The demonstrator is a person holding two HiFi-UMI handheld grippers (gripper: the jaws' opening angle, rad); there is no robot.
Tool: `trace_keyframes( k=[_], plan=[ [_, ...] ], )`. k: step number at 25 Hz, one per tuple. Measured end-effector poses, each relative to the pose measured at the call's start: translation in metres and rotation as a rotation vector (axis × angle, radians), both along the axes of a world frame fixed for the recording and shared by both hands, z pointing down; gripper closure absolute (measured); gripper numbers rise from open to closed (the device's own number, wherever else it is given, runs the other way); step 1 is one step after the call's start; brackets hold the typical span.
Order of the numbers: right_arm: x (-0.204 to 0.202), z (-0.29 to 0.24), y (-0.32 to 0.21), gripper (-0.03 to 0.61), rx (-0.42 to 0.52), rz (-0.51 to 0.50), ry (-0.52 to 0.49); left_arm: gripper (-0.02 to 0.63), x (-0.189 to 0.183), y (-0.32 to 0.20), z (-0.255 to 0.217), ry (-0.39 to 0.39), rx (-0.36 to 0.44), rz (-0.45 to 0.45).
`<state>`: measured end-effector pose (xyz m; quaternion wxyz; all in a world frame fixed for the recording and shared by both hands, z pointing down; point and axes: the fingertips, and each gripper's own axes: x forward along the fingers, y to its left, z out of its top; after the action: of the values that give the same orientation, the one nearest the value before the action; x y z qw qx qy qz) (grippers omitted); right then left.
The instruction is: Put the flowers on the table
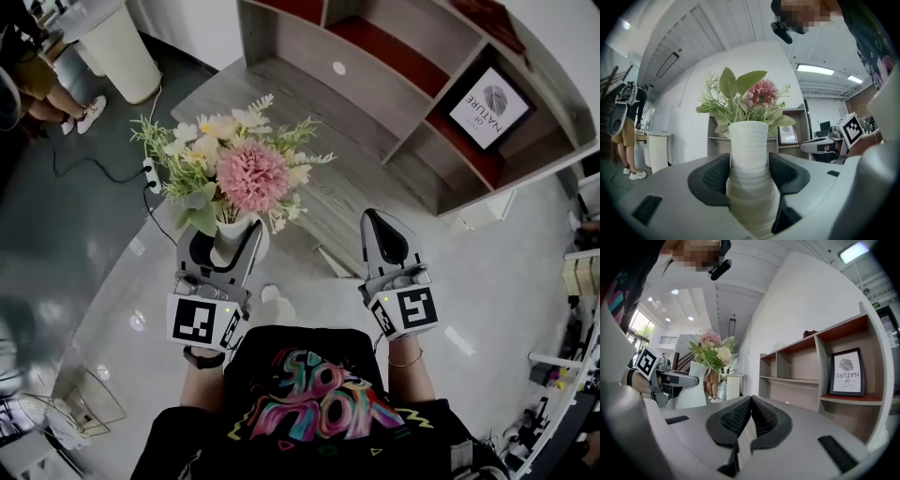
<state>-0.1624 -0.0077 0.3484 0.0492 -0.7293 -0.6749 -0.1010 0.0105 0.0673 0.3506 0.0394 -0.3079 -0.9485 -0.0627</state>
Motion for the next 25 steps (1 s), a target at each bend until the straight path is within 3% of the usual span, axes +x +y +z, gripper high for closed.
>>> trace_keyframes(
  k=[17,25],
  plan=[
    [0.001,0.001,-0.024,0.563,0.054,0.113,-0.020,0.347,0.004,-0.001,-0.001,-0.004,0.014,0.105],
    [0.009,0.009,-0.009,0.563,0.025,0.073,-0.004,0.347,0.004,0.000,0.000,-0.005,-0.012,0.098]
  ],
)
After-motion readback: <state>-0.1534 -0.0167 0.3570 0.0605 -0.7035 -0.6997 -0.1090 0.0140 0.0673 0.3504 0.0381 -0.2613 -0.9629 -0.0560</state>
